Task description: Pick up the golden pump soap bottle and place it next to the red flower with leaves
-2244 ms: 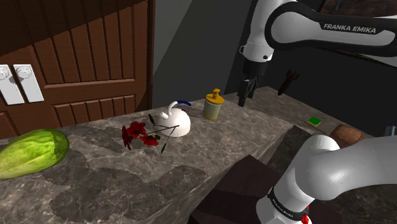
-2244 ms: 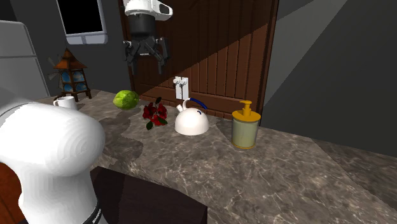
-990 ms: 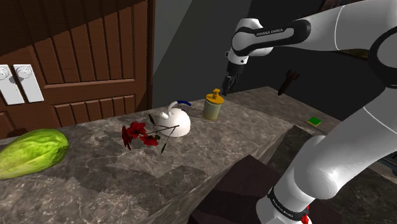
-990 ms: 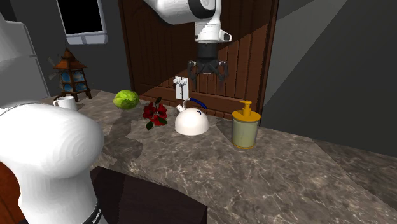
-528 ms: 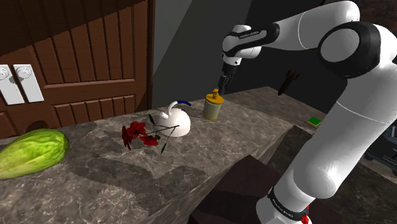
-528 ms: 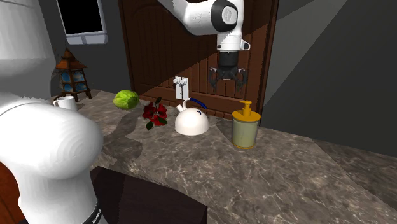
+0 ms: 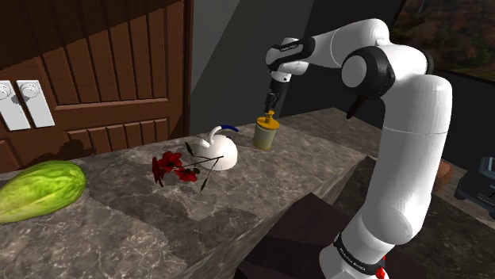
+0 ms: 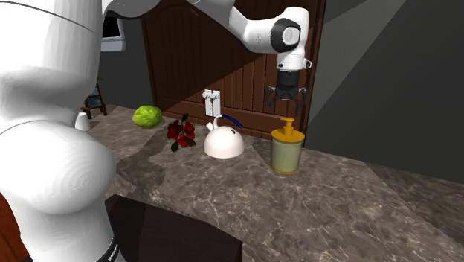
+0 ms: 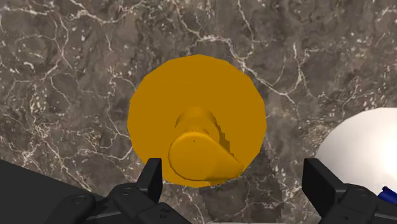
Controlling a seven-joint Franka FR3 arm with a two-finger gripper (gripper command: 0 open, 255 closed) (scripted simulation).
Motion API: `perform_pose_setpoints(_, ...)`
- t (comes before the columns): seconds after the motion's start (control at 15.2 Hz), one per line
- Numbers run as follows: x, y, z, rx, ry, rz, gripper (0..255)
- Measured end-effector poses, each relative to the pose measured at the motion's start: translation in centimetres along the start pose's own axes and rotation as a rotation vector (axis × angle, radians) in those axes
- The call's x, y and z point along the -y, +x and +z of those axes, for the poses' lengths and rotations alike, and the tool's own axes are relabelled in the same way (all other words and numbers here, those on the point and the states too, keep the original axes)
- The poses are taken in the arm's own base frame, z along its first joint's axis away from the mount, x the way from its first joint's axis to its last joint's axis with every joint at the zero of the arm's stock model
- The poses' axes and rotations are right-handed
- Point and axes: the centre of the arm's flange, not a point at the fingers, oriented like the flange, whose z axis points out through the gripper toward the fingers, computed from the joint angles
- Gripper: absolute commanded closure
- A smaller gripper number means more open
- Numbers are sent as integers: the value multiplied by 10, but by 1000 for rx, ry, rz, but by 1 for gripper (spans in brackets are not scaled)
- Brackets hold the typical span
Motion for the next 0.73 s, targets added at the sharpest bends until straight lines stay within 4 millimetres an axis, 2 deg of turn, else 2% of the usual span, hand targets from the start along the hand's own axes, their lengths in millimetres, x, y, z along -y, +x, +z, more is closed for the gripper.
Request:
perform_pose_setpoints(0.2, -14, 6, 11, -5, 4, -5, 0)
perform_pose_setpoints(0.59, -17, 8, 41, -6, 4, -6, 0)
perform_pose_setpoints(0.73, -16, 7, 44, -6, 4, -6, 0)
